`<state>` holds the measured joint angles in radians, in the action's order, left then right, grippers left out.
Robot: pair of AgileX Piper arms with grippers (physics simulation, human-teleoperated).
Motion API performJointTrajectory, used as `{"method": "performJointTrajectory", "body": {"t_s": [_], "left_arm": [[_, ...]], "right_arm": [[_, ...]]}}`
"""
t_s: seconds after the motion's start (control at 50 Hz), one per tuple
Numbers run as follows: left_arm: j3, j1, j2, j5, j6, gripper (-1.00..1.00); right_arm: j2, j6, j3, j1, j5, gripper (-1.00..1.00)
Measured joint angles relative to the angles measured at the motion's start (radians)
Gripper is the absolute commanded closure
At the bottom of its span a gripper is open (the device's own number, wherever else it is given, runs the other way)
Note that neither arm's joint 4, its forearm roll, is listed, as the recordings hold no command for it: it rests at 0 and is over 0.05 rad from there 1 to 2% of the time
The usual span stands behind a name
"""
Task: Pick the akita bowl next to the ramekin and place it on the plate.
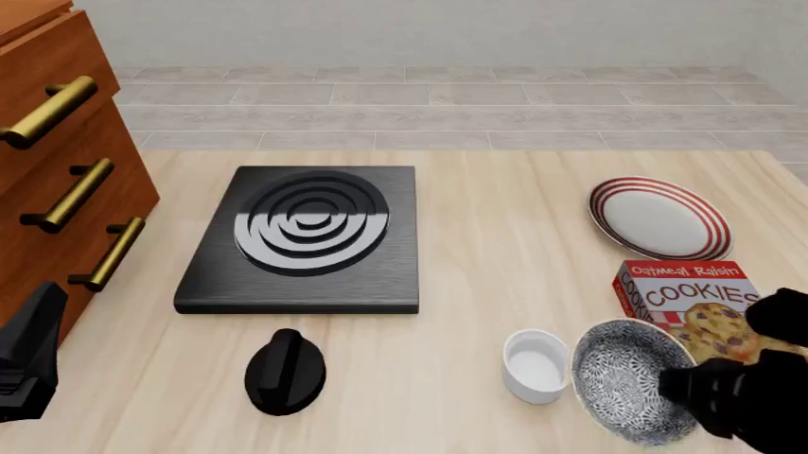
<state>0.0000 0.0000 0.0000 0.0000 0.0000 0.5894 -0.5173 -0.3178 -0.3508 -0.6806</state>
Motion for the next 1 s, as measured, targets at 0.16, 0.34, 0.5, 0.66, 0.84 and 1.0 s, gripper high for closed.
{"method": "performJointTrajectory", "body": {"t_s": [0.16,0.34,0.5,0.66,0.84,1.0], "left_arm": [[0.000,0.000,0.000,0.000,0.000,-1.00],[0.000,0.000,0.000,0.000,0.000,-1.00],[0.000,0.000,0.000,0.000,0.000,-1.00],[0.000,0.000,0.000,0.000,0.000,-1.00],[0.000,0.000,0.000,0.000,0.000,-1.00],[0.000,0.000,0.000,0.000,0.000,-1.00]], "right_arm": [[0.025,-0.015,-0.018,0.027,0.027,1.00],[0.067,-0.018,-0.041,0.068,0.065,1.00],[0.102,-0.011,-0.067,0.106,0.090,1.00],[0.132,0.002,-0.090,0.151,0.109,1.00],[0.174,0.027,-0.129,0.196,0.128,1.00],[0.211,0.046,-0.158,0.229,0.149,1.00]]}}
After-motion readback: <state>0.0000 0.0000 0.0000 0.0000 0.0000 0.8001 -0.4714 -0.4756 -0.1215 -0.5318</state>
